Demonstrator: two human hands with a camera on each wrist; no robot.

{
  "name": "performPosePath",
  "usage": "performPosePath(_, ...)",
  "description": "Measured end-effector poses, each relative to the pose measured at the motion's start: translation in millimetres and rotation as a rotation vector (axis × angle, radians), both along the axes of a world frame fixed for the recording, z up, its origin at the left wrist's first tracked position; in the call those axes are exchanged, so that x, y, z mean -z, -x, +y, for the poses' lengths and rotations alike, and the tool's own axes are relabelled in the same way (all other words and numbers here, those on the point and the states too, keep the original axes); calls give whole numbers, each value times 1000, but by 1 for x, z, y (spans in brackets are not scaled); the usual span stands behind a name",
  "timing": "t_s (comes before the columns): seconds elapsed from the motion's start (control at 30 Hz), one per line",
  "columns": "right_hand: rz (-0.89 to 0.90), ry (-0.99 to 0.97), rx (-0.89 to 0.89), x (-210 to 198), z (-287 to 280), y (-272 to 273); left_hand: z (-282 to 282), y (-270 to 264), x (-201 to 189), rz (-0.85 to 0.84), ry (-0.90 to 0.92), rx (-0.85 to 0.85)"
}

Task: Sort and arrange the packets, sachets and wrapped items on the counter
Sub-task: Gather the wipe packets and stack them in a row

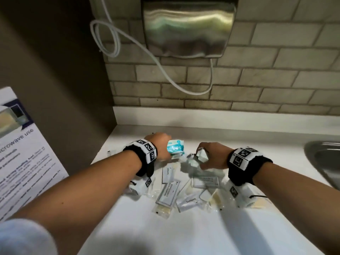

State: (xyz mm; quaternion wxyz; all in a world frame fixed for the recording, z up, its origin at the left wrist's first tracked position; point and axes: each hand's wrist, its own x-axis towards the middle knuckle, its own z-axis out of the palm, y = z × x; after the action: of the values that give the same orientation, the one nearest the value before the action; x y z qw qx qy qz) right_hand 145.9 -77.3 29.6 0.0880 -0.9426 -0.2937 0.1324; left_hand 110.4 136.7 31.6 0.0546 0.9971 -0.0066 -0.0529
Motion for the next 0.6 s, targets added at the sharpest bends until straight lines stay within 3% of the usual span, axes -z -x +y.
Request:
performPosePath(0.33,28,-75,273,-29,-129,5,-112,-21,-29,-121,96,242)
performPosePath(0.6,68,-42,393,-21,-231,-9,-216,-55,-19,-98,94,325)
